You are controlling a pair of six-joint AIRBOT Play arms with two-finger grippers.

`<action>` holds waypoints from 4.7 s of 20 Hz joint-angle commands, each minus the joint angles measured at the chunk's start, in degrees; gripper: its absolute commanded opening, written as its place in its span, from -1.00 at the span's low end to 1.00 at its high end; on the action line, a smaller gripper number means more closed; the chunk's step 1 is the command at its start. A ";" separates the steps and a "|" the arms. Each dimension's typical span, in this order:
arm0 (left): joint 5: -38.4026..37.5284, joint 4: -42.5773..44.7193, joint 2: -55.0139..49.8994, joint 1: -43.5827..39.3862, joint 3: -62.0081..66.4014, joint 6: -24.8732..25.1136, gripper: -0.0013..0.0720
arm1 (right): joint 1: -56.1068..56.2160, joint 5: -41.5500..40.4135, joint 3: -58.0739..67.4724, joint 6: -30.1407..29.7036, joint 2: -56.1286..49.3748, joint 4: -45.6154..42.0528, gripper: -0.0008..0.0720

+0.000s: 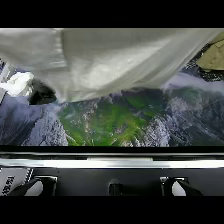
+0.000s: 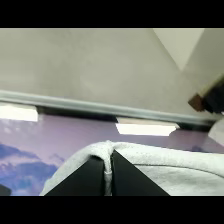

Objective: Fold the clothes and pants, and hang the long-sleeved shirts on hangers.

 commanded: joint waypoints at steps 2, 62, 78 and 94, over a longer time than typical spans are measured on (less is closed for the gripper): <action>0.44 16.59 12.09 0.00 3.06 -8.87 -0.93 | 0.02 5.05 5.51 4.11 9.68 -7.02 -0.89; -17.59 13.75 -46.23 -9.53 -18.14 1.42 0.45 | 16.50 -20.33 -6.86 16.79 -50.18 -42.60 0.29; -13.57 -0.96 -11.45 9.35 -76.78 4.28 0.44 | -3.50 -12.70 -47.10 5.22 -22.97 -22.49 0.32; -6.67 -5.60 -11.41 -0.48 -85.92 10.91 0.27 | -3.50 -12.63 -48.52 5.05 -22.03 -21.49 0.06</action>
